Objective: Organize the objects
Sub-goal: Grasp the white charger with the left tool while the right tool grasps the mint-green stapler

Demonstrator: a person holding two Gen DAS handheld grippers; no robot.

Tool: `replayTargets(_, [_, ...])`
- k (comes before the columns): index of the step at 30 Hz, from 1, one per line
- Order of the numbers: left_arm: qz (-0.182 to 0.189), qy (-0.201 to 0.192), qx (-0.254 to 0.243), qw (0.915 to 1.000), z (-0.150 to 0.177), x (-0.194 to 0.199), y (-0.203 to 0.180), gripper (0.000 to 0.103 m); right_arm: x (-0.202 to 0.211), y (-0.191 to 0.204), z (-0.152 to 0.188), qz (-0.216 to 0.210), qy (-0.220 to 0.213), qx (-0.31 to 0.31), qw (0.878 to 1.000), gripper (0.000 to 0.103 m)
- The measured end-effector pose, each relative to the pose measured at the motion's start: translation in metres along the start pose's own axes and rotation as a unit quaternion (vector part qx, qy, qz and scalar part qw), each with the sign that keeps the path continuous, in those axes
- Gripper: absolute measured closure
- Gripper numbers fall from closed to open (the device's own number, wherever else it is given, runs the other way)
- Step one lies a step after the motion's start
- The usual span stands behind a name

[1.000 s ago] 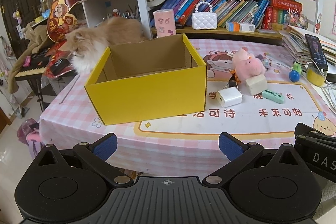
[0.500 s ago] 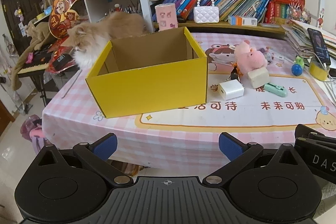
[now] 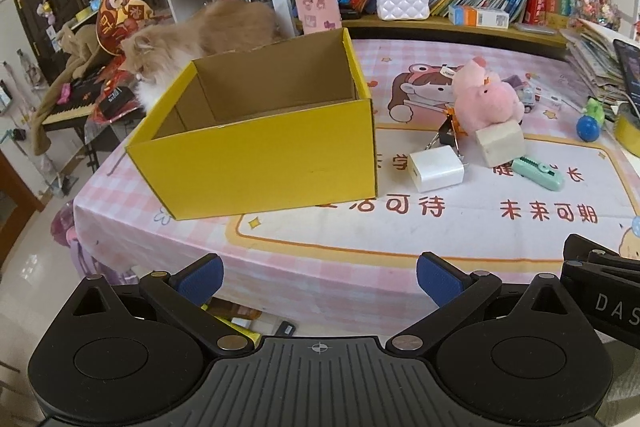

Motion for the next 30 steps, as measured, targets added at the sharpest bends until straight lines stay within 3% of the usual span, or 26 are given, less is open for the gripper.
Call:
replayTargets(11, [-0.009,0.024,0.014,0.9996,-0.016,-0.018,-0.025,0.000,-0.034,-0.015,-0.028,-0.019,0.002,0.037,0.999,0.000])
replayTargets(14, [0.002,0.027,0.017,0.9995,-0.022,-0.025,-0.031,0.000,-0.041,-0.018,-0.038,-0.021,-0.022,0.048,0.998,0.000])
replayTargets(18, [0.027,0.021,0.032,0.9989,-0.028,-0.031,-0.037,0.000,-0.048,-0.026,-0.051,-0.056,-0.050,0.034,0.997,0.000])
replayTargets(21, [0.037,0.024,0.040,0.9983,-0.031,-0.038,-0.040,0.000,-0.062,-0.025,-0.059,-0.076,-0.037,0.058,0.995,0.000])
replayTargets(24, [0.052,0.020,0.040,0.9977,-0.034,-0.040,-0.046,0.000,-0.085,-0.022,-0.067,-0.062,-0.028,0.094,0.993,0.000])
replayTargets(27, [0.059,0.019,0.037,0.9974,-0.038,-0.042,-0.052,0.000,-0.115,-0.016,-0.073,-0.067,-0.009,0.130,0.989,0.014])
replayTargets(29, [0.068,0.027,0.043,0.9964,-0.040,-0.044,-0.055,0.000,-0.131,-0.011,-0.077,-0.076,0.000,0.154,0.985,0.037])
replayTargets(30, [0.072,0.029,0.048,0.9958,-0.041,-0.045,-0.056,0.000,-0.139,-0.010,-0.080,-0.081,0.003,0.161,0.984,0.040])
Point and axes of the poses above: each gripper's, at about its wrist camera, not at the fingertips, and x roughly against the way its jaws point, y to its left, z to its underside, the point moved 9 cm from there along -x, roughly the way its jaws point, and after that the axes turned 12 degrees about y, right-handed, at the moved point
